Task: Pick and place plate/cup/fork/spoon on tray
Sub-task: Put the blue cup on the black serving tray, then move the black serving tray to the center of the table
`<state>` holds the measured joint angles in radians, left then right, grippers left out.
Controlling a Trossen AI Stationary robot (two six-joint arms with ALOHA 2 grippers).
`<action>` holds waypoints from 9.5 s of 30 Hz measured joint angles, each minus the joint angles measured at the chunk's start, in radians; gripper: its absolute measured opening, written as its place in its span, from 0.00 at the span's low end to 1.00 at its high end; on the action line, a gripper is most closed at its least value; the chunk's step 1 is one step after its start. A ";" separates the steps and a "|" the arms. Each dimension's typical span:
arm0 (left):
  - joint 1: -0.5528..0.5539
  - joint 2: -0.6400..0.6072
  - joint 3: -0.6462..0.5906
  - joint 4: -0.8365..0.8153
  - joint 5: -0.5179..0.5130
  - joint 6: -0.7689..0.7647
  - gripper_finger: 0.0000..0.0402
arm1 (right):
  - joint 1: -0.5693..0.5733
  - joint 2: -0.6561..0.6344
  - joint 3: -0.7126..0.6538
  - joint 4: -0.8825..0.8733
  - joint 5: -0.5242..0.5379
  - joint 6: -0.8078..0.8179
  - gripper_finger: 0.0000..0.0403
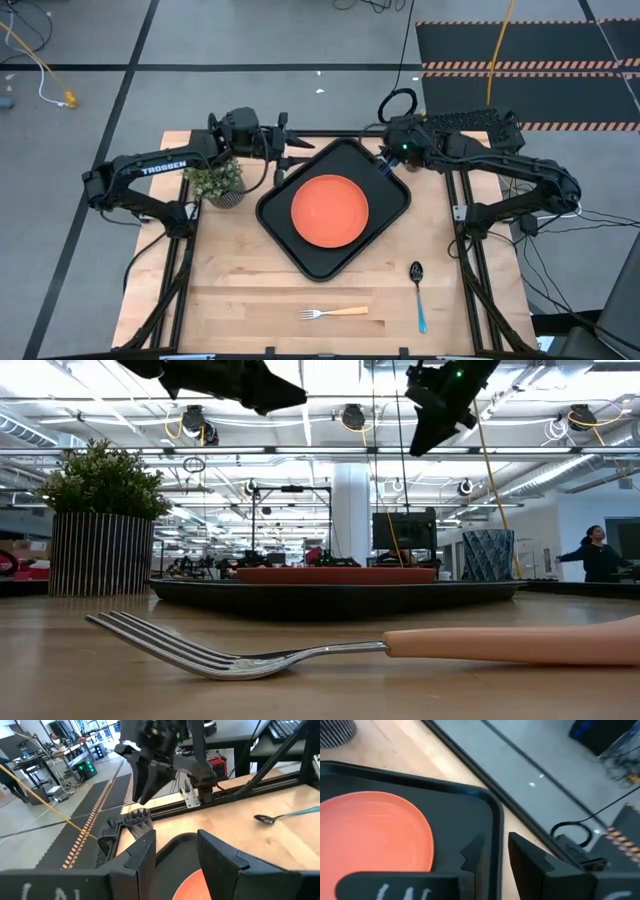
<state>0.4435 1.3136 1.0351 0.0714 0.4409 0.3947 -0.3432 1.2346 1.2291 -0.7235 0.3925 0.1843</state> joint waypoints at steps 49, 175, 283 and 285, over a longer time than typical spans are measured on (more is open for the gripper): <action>0.143 -0.488 -0.304 0.251 0.162 -0.277 0.36 | -0.297 0.159 0.003 -0.398 -0.110 0.116 0.41; 0.298 -0.542 -0.303 0.165 0.160 -0.221 0.36 | -0.073 0.776 0.695 -0.232 -0.342 -0.356 0.00; 0.297 -0.542 -0.303 0.092 0.160 -0.225 0.36 | -0.160 0.522 0.275 -0.456 -0.287 -0.077 0.29; 0.296 -0.541 -0.303 0.080 0.160 -0.224 0.36 | -0.159 0.473 0.187 -0.426 -0.292 -0.077 0.29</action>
<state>0.7391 0.7723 0.7322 0.1517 0.6014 0.1710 -0.5026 1.7080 1.4162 -1.1497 0.1002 0.1078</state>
